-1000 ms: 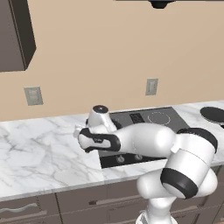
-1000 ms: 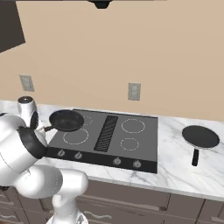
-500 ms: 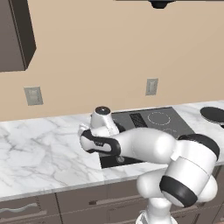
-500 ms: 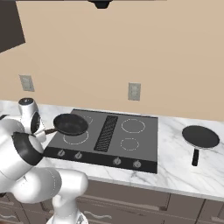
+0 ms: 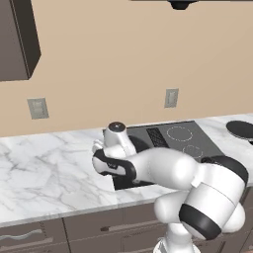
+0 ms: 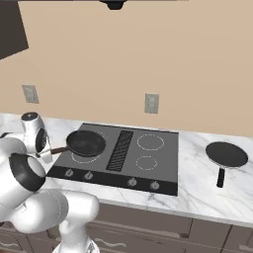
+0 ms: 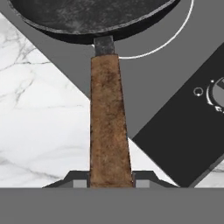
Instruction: Place both pans onto different burners. Then place the lemon wedge and the steak on different pans.
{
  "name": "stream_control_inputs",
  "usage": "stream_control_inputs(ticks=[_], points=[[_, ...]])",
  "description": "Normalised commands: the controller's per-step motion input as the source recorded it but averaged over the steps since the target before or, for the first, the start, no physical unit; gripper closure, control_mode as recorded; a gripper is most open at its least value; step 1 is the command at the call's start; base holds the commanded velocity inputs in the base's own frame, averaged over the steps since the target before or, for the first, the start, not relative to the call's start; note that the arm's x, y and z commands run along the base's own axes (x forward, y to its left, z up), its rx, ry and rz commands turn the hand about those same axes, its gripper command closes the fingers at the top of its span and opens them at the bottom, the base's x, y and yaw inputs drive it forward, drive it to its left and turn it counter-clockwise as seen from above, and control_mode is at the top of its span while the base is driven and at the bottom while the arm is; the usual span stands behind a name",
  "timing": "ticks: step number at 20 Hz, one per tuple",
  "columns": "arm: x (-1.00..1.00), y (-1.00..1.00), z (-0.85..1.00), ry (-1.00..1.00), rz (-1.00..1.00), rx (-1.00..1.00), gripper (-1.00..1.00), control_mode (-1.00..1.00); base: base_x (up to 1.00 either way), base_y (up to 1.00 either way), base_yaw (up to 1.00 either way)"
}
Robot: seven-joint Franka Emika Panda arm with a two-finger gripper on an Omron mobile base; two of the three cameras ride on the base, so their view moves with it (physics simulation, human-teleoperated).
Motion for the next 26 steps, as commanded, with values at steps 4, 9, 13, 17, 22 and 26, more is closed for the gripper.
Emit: stream_control_inputs(ticks=[4, 9, 13, 17, 22, 26], points=[[0.0, -0.18, -0.02, 0.03, -0.11, 0.0, 1.0, -1.0, 0.0, 0.0, 0.0], [0.0, -0.04, -0.12, 0.07, -0.06, 0.0, 1.0, -1.0, 0.0, 0.0, 0.0], [0.0, 0.0, -0.2, 0.12, -0.01, 0.0, 1.0, -1.0, 0.0, 0.0, 0.0], [0.0, 0.0, -0.23, 0.11, -0.01, 0.0, 1.0, -1.0, 0.0, 0.0, 0.0], [0.0, 0.0, -0.14, 0.11, -0.02, 0.0, 1.0, -1.0, 0.0, 0.0, 0.0], [-0.04, 0.0, -0.04, 0.14, 0.0, 0.0, 1.0, -1.0, 0.0, 0.0, 0.0]])
